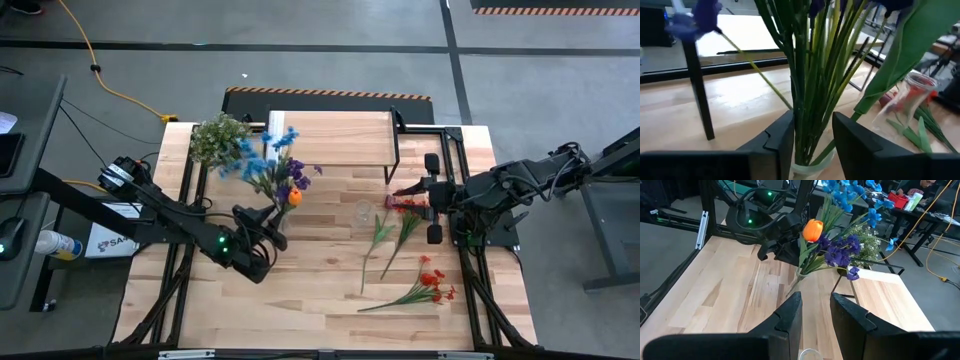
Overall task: Pick and place flowers into a vace then onto a shelf
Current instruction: Put the blue flowers into the left transparent vase
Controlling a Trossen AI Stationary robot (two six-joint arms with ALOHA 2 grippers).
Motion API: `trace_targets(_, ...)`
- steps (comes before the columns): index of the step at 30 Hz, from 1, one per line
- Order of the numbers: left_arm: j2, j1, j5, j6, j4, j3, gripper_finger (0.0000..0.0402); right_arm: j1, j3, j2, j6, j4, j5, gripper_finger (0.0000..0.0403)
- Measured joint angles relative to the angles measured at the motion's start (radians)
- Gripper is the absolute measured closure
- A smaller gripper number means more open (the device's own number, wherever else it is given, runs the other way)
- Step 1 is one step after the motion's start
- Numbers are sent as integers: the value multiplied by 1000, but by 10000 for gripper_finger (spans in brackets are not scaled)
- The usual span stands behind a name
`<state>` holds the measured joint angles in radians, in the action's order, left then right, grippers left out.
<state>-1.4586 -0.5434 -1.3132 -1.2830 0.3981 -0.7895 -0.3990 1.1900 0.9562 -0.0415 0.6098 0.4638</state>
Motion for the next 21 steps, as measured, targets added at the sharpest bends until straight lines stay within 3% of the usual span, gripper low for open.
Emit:
trace_targets(8, 0, 0, 38, 152, -3, -57, 231, 0, 0, 0, 0, 0, 0, 308)
trace_targets(21, 0, 0, 49, 153, 30, -57, 216, 0, 0, 0, 0, 1, -7, 308)
